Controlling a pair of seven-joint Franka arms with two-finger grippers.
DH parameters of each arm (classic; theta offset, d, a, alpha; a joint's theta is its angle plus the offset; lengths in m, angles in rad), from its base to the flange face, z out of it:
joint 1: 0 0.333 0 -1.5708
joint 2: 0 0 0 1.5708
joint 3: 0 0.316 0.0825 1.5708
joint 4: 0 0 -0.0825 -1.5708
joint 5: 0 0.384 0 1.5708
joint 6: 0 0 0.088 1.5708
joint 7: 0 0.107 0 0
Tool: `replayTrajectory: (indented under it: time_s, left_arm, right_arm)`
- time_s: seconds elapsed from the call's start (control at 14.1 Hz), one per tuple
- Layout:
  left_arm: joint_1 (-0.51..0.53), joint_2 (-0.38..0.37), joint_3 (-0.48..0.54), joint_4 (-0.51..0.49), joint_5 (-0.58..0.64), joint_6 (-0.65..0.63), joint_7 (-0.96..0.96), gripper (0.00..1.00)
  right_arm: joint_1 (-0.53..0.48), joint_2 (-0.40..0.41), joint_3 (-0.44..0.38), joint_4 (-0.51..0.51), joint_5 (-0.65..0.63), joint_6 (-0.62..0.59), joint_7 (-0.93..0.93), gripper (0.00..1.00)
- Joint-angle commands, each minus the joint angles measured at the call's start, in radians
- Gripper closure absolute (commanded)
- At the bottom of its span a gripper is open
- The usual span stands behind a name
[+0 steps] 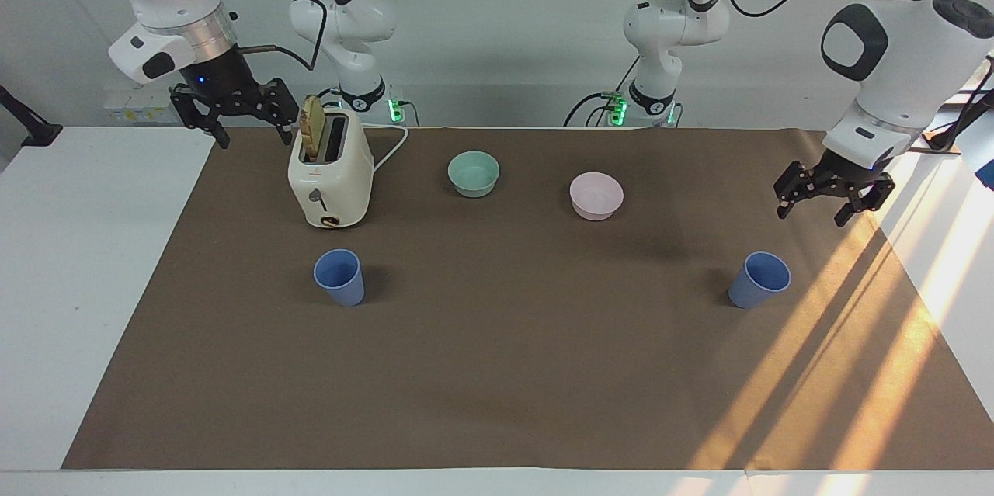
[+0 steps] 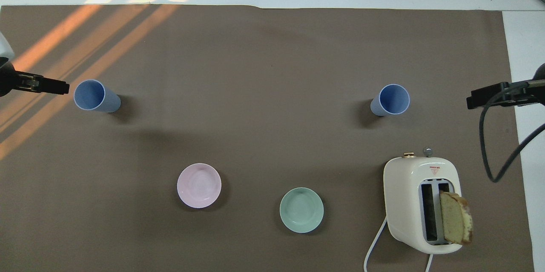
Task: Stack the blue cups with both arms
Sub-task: 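Reach the left gripper to the blue cup and grasp it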
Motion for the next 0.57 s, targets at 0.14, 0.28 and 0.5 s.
replayTrajectory:
  time_s: [0.14,0.28,0.5]
  left_arm:
    - [0.025,0.056,-0.005,-0.070,0.015,0.138,0.025,0.00]
    - [0.037,0.102,-0.005,-0.071,0.010,0.178,0.025,0.00]
    - [0.040,0.140,-0.005,-0.077,0.007,0.224,0.029,0.00]
  right_arm:
    - [-0.011,-0.001,0.008,-0.004,0.012,0.024,0.017,0.00]
    - [-0.011,-0.008,0.008,-0.011,0.012,0.025,0.017,0.00]
    - [-0.011,-0.009,0.008,-0.018,0.012,0.025,0.018,0.00]
